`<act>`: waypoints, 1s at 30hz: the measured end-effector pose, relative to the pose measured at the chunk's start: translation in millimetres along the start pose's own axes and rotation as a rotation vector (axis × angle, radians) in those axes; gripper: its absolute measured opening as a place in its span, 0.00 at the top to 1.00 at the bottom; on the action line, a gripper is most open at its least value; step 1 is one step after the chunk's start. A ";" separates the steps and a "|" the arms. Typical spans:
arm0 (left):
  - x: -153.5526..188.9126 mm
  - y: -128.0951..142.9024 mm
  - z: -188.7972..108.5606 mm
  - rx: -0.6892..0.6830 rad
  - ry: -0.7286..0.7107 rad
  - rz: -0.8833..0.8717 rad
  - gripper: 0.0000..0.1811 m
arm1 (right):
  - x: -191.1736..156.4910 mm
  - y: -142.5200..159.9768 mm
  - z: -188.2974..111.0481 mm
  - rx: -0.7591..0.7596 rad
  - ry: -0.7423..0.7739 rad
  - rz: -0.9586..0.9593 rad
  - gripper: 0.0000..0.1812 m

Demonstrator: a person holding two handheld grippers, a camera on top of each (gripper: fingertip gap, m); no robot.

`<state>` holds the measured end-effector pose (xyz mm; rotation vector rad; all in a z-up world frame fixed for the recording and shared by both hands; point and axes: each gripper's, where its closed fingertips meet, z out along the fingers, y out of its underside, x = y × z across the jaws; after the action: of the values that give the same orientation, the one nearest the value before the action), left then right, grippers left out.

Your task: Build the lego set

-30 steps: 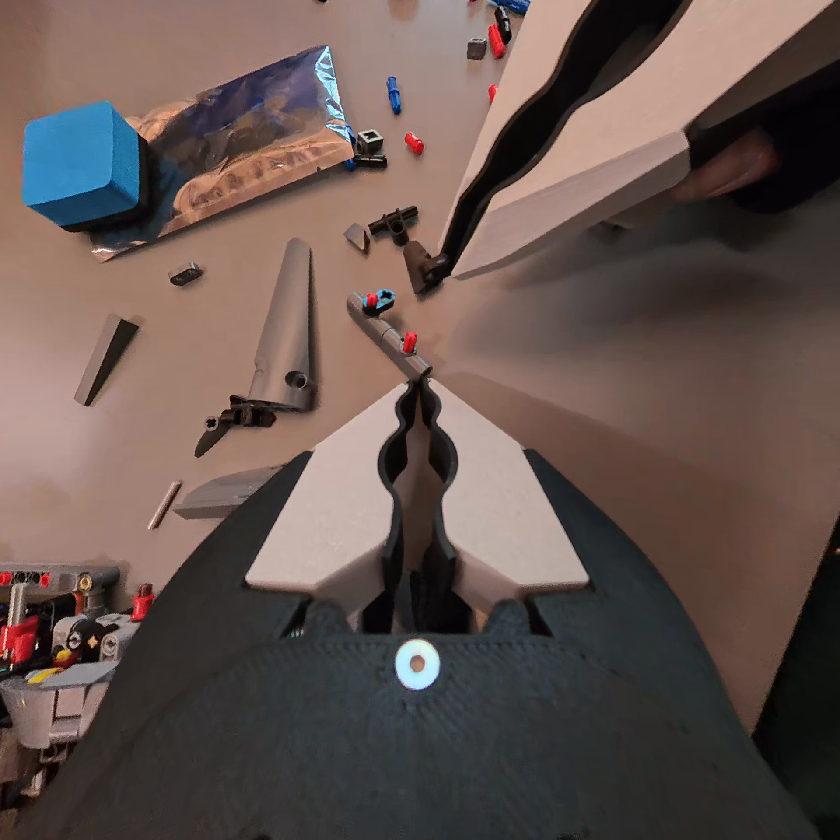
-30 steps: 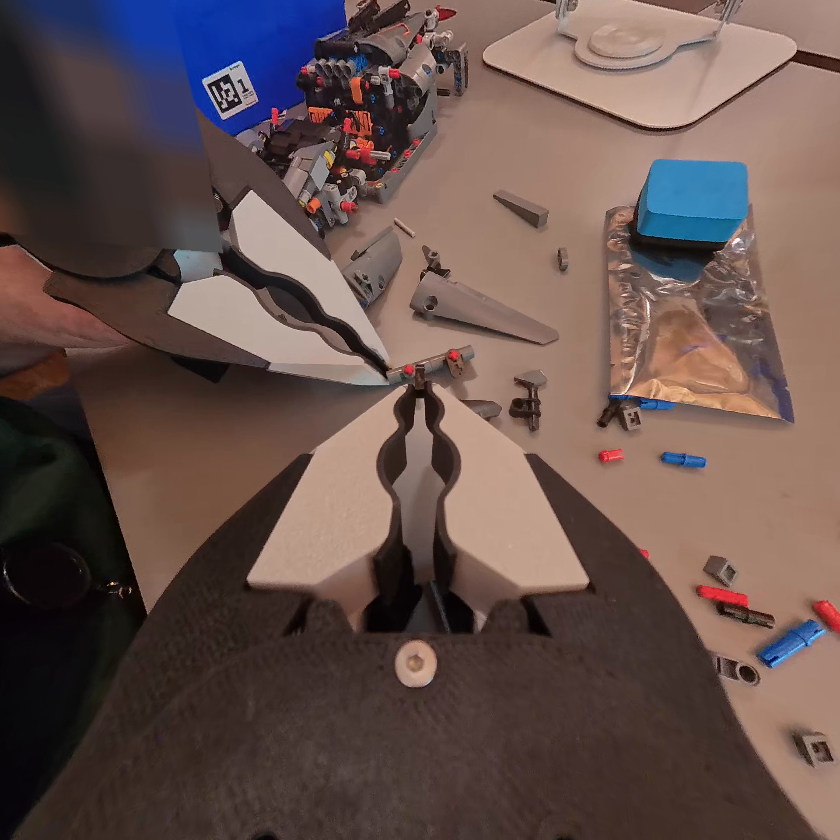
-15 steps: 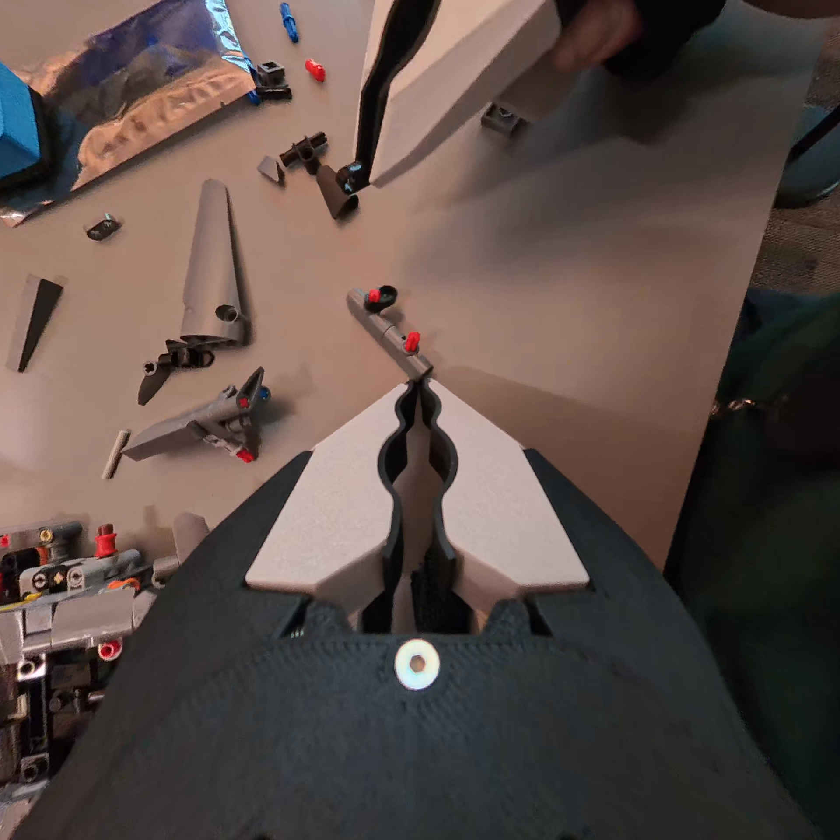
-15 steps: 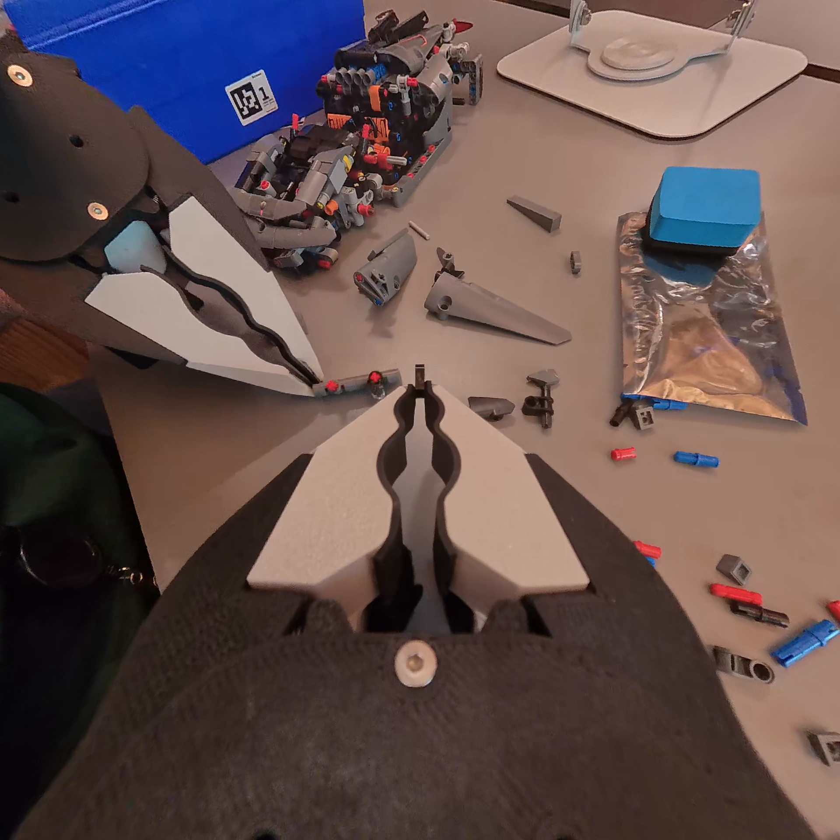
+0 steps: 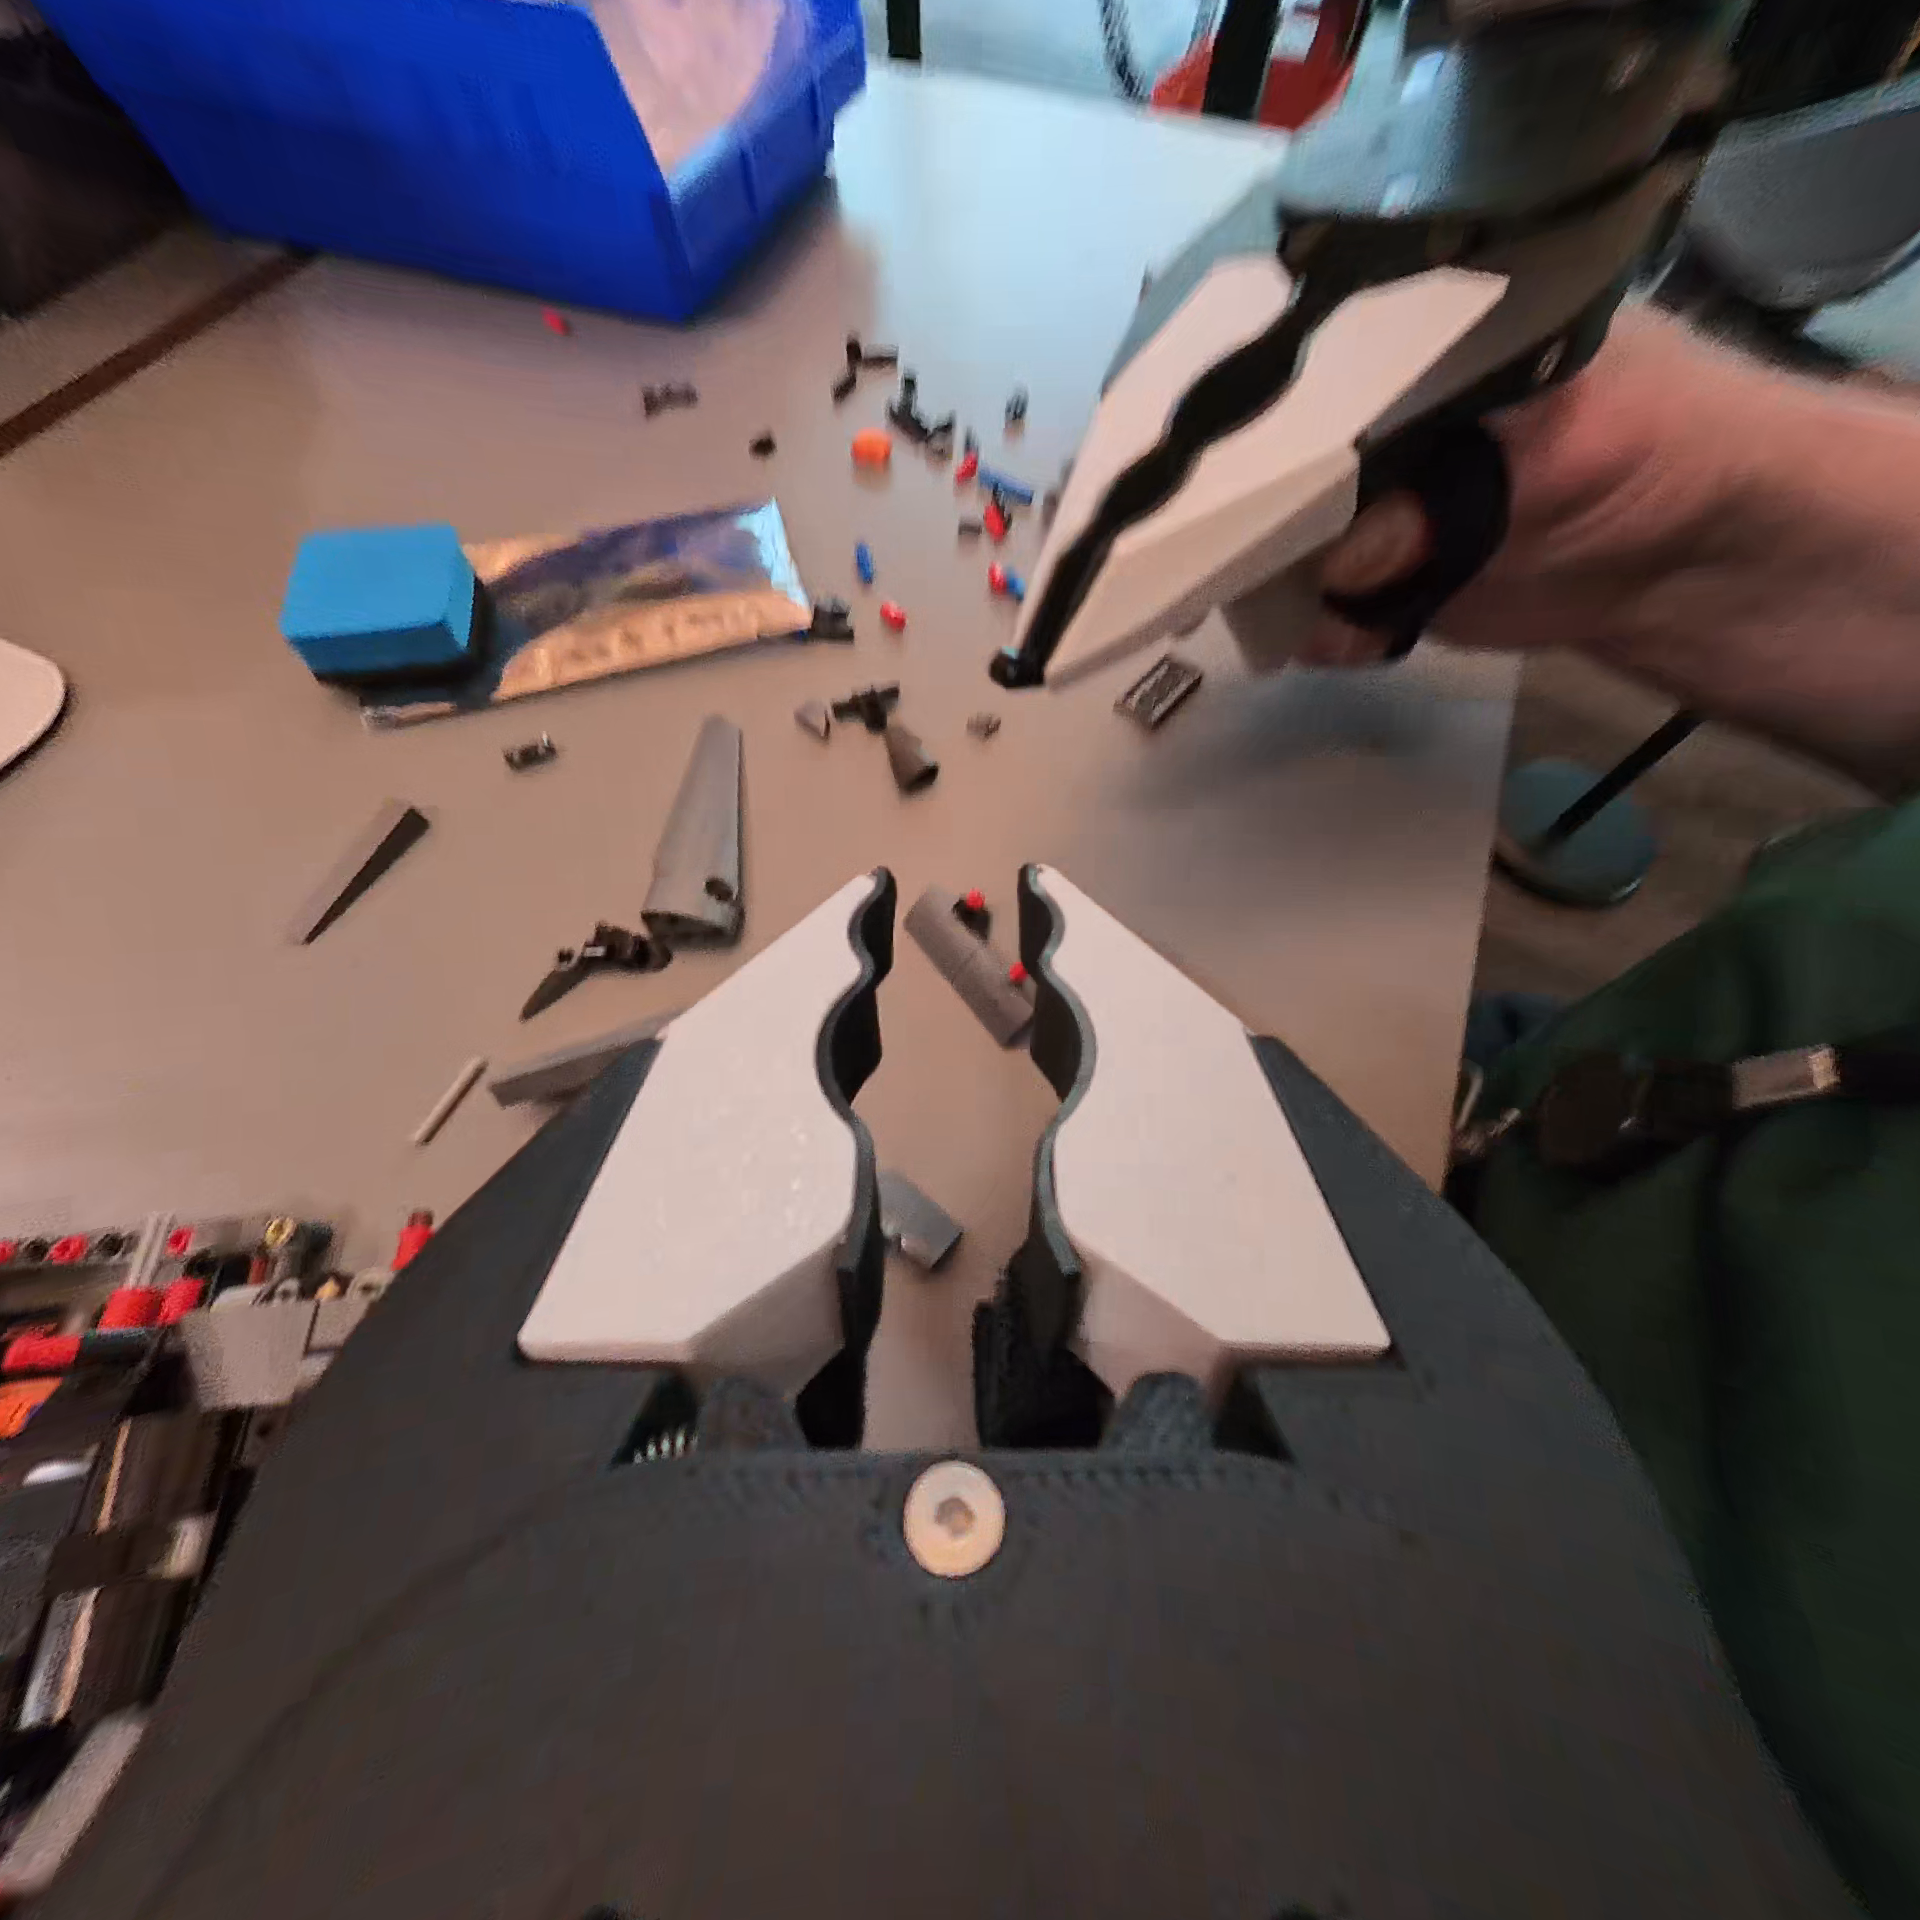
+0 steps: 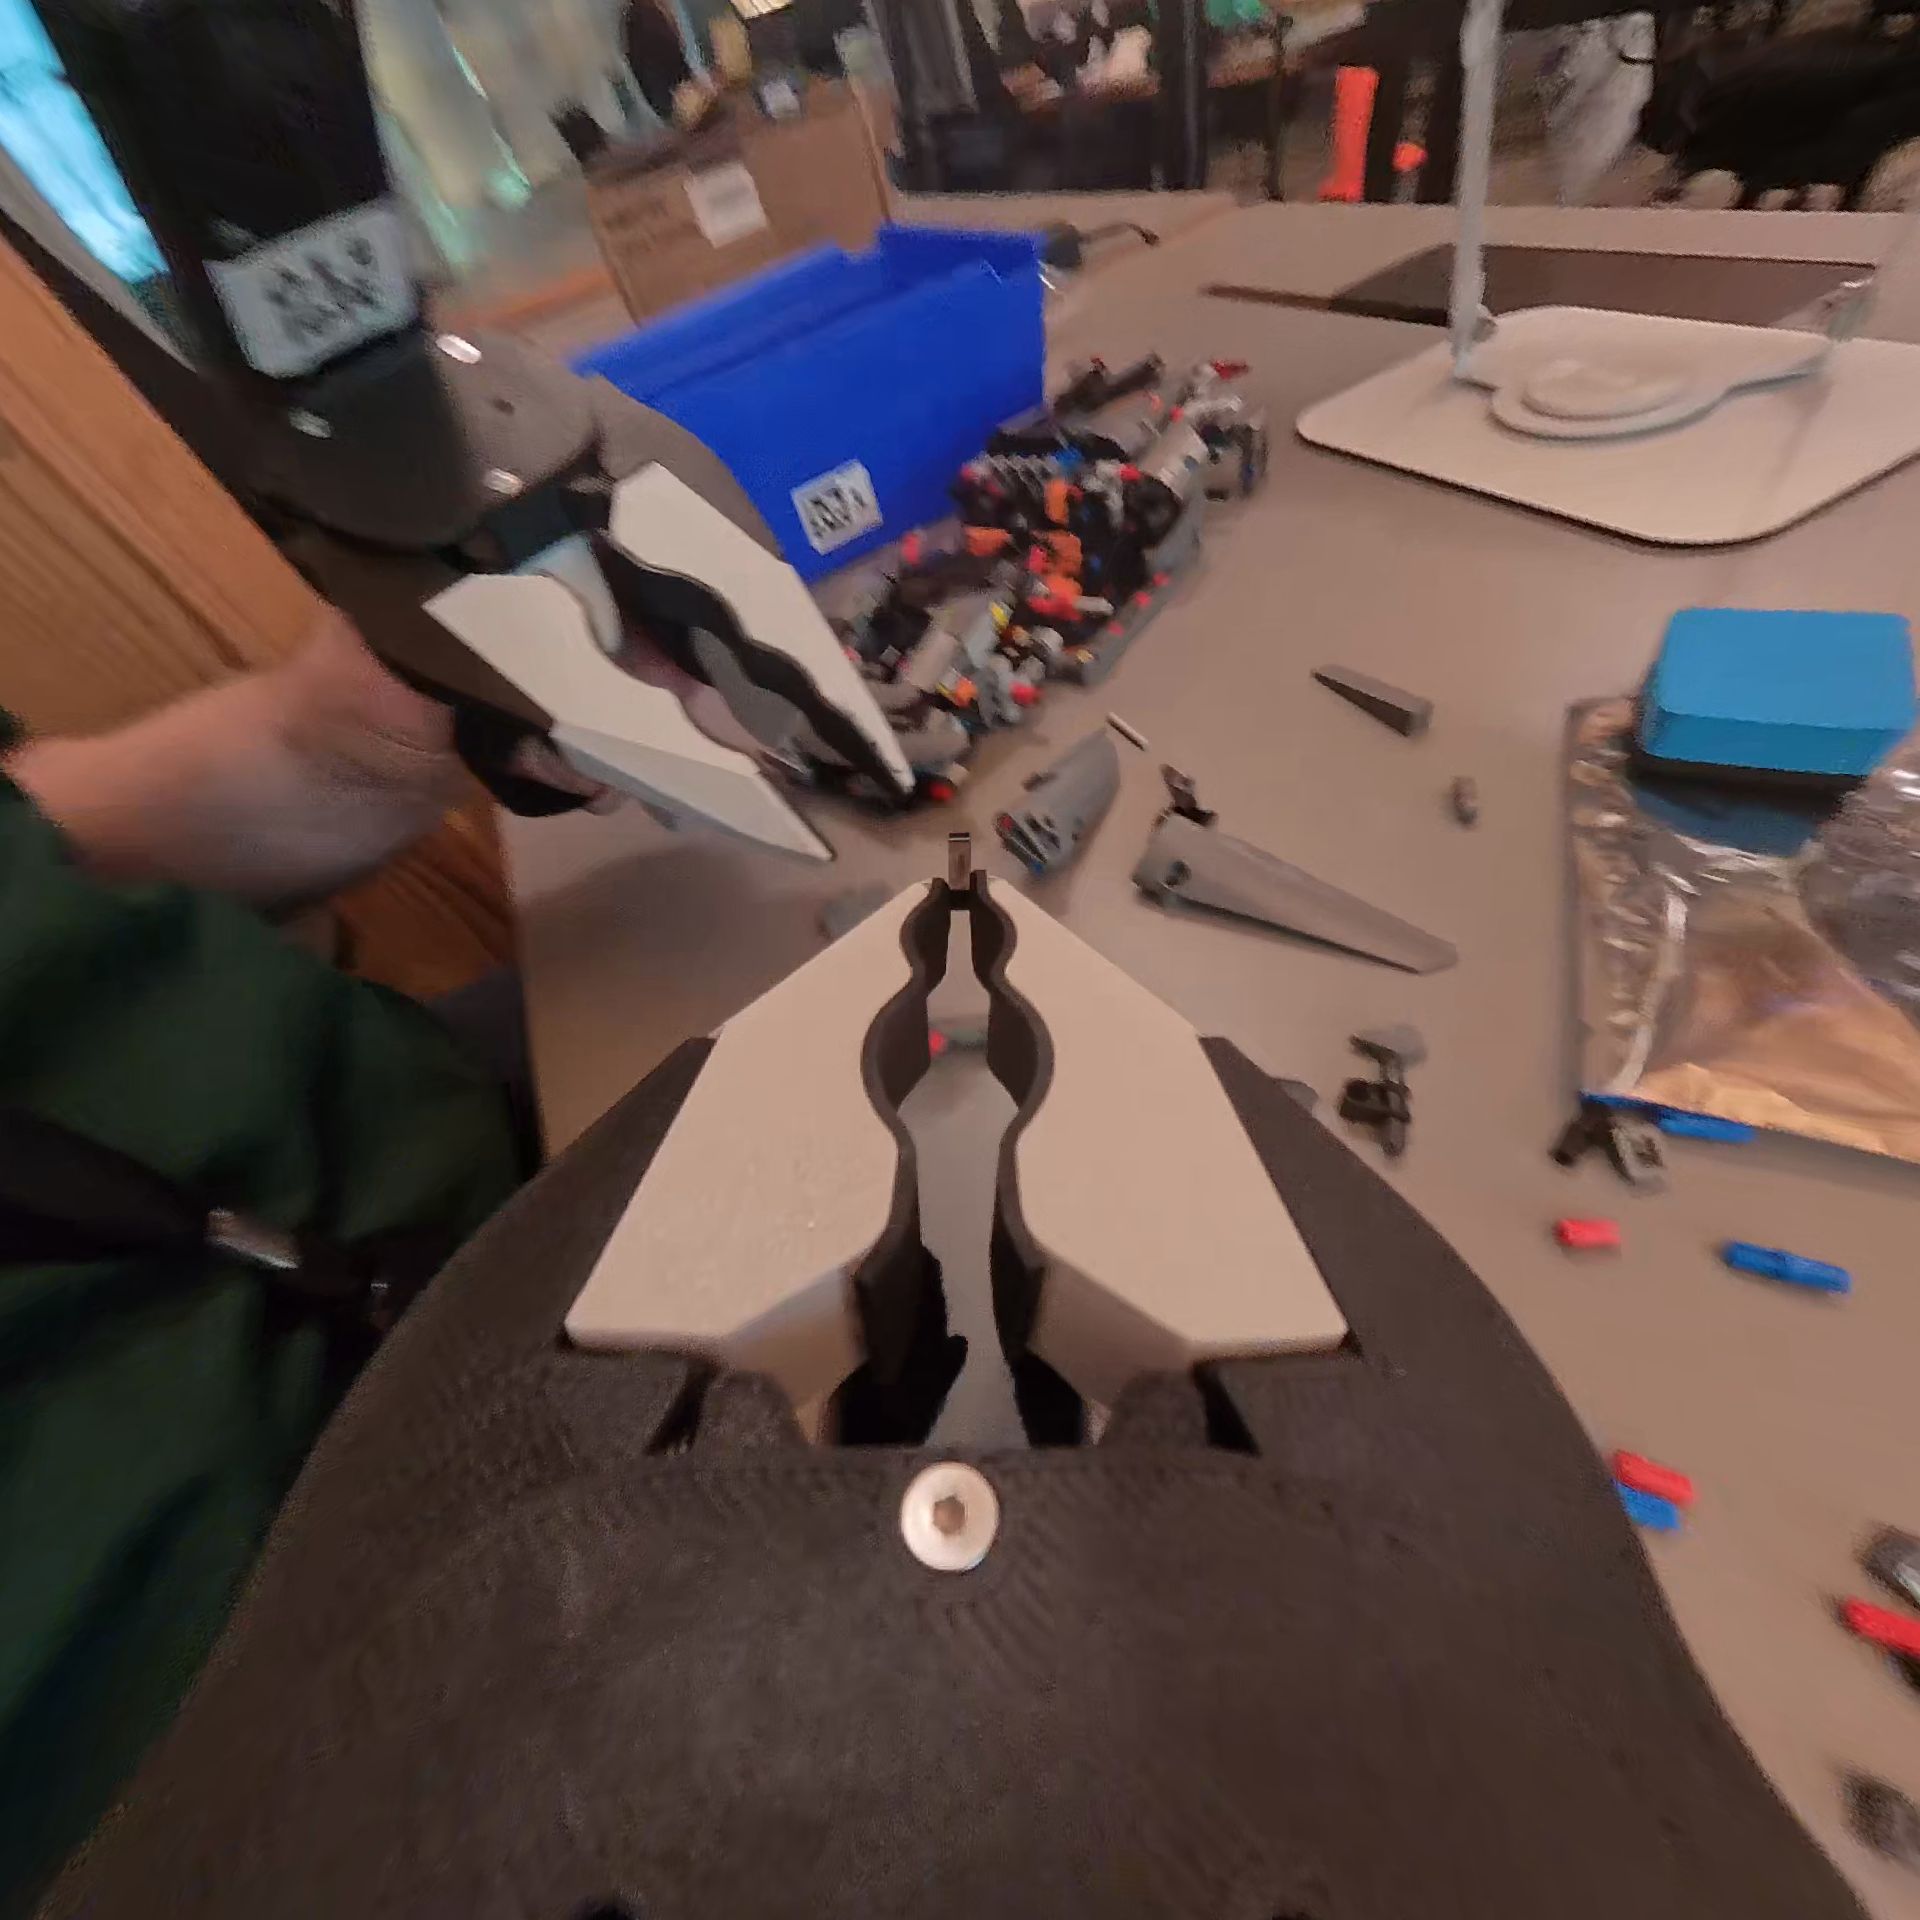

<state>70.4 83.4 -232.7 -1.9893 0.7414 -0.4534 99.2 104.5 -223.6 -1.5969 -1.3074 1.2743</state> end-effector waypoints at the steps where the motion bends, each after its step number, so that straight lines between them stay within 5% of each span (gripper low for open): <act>1: 1.2 -8.5 -1.6 0.042 0.040 -0.035 0.88 | -5.1 -5.2 -0.9 0.026 -0.052 0.032 0.99; 5: 2.0 -28.3 -0.8 0.132 0.156 -0.134 0.89 | -14.0 -12.7 -2.0 0.041 -0.139 0.044 0.99; 17: 24.2 -26.8 9.6 0.124 0.338 -0.175 0.99 | -24.9 -3.9 3.7 -0.029 -0.222 0.019 0.99; 22: 19.6 -22.1 14.0 0.124 0.376 -0.425 0.99 | -7.3 -1.8 -0.4 -0.042 0.042 -0.196 0.89; 26: 23.9 -17.7 20.9 0.120 0.440 -0.567 0.99 | -12.7 6.9 1.5 -0.178 0.244 -0.591 0.91; 30: 25.5 -13.3 26.4 0.071 0.444 -0.590 1.00 | -10.6 15.7 7.3 -0.252 0.294 -0.727 0.94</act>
<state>109.1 88.6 -233.9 -2.0425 0.3709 -1.2808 96.5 89.9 -237.5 -1.2136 -1.6767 0.4297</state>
